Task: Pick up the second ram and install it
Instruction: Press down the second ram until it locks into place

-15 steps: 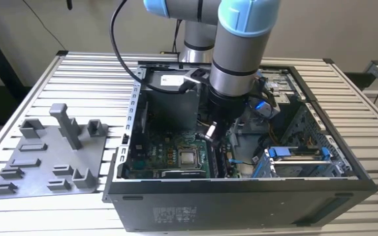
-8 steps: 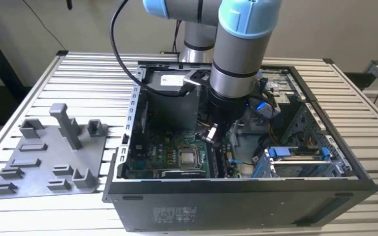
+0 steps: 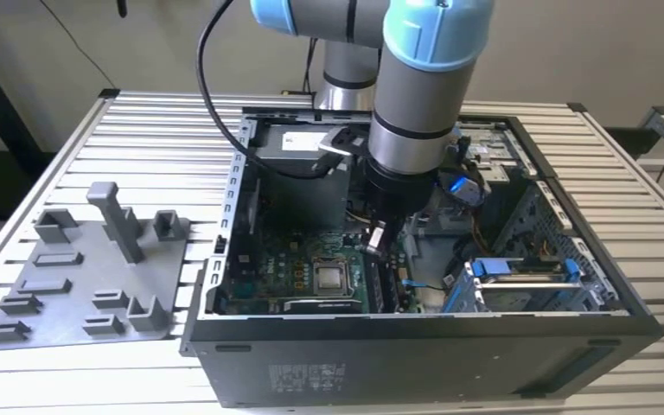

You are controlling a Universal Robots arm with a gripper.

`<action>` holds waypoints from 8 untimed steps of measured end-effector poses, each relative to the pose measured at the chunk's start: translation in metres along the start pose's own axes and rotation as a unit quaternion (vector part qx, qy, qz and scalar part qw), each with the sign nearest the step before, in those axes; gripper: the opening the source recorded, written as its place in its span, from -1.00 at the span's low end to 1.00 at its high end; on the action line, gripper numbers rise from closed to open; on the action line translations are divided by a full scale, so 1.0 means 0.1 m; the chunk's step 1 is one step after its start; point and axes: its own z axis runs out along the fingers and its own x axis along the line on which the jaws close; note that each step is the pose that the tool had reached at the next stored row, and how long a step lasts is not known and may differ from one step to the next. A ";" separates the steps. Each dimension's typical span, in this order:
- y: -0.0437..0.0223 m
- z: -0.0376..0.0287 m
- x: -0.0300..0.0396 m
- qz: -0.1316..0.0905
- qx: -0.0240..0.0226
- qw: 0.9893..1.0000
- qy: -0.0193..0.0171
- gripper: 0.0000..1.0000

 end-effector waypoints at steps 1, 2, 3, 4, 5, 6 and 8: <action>0.000 0.001 0.000 -0.008 0.000 1.000 0.000 -0.79; 0.001 0.001 0.000 -0.014 0.000 1.000 0.000 -0.79; 0.001 0.002 -0.001 -0.021 0.000 1.000 -0.001 -0.79; 0.001 0.003 0.000 -0.030 -0.001 1.000 -0.001 -0.79; 0.001 0.003 0.000 -0.038 -0.001 0.999 -0.001 -0.79; 0.001 0.003 0.000 -0.047 -0.001 0.999 -0.001 -0.79; 0.000 0.004 0.000 -0.066 -0.001 0.998 -0.001 -0.79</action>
